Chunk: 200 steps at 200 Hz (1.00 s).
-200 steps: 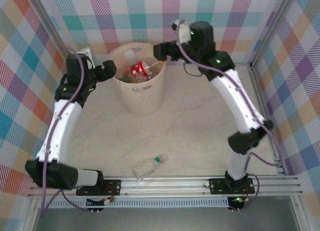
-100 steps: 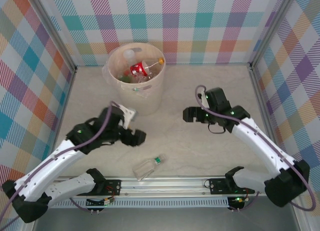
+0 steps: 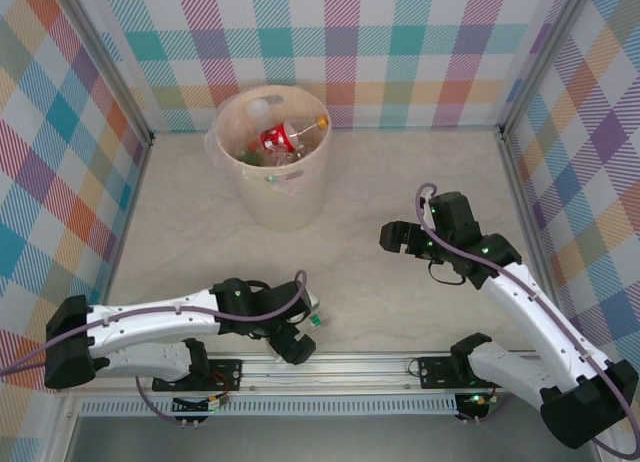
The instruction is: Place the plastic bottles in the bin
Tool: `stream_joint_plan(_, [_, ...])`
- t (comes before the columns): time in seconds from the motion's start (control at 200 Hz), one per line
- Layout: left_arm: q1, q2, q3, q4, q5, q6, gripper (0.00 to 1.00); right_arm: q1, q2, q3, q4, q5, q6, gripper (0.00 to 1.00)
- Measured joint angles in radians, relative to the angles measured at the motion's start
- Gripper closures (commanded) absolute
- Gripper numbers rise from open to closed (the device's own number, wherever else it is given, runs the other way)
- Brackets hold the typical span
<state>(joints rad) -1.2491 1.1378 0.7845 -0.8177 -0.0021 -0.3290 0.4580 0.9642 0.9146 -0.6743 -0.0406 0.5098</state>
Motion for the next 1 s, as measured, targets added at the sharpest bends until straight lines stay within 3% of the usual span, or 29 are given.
stream_joint_plan(0.17, [-0.027,0.051,-0.049,0.056,-0.030,-0.027,0.02,-0.006,-0.018,-0.011,0.001,-0.001,0.000,0.08])
stream_joint_plan(0.535, [-0.032,0.118,-0.089,0.088,-0.100,-0.042,0.39,-0.020,-0.078,-0.039,-0.001,-0.013,0.005,0.07])
stream_joint_plan(0.83, [0.010,0.151,-0.014,0.082,-0.179,-0.001,0.46,-0.020,-0.087,-0.039,-0.009,-0.053,0.003,0.07])
stream_joint_plan(1.0, [0.084,0.055,0.062,0.134,-0.294,0.047,0.51,-0.020,-0.059,-0.040,0.043,-0.212,0.035,0.08])
